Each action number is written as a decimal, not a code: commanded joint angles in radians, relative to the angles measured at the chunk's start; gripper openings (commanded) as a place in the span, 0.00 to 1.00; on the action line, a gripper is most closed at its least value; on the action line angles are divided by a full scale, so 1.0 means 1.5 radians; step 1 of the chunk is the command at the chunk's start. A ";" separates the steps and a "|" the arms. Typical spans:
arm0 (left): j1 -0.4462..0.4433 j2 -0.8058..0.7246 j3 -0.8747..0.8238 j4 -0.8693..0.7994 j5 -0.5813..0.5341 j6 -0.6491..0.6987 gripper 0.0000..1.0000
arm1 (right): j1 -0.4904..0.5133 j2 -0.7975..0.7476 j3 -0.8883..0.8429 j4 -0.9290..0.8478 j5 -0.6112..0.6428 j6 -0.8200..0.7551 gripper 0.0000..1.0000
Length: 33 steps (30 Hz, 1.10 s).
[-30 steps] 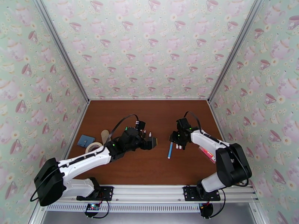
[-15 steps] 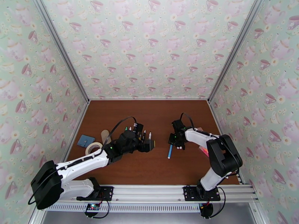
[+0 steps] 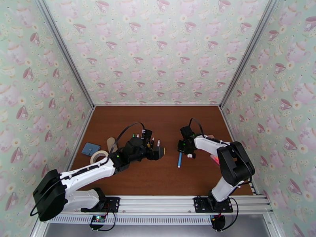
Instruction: Open the pen caps
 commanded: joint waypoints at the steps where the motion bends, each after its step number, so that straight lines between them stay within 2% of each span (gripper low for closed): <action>1: 0.000 0.018 -0.010 0.035 0.042 -0.021 1.00 | 0.009 -0.064 -0.002 0.040 -0.020 0.006 0.19; 6: 0.001 0.048 -0.011 0.084 0.109 -0.048 0.99 | 0.010 -0.156 -0.026 0.100 -0.095 0.019 0.18; 18: 0.004 0.112 0.037 0.150 0.212 -0.102 0.98 | 0.011 -0.307 -0.087 0.272 -0.261 0.102 0.16; 26: 0.015 0.142 0.040 0.226 0.268 -0.132 0.75 | 0.012 -0.340 -0.104 0.358 -0.326 0.151 0.16; 33: 0.019 0.135 0.037 0.229 0.237 -0.134 0.58 | 0.018 -0.353 -0.112 0.365 -0.336 0.149 0.15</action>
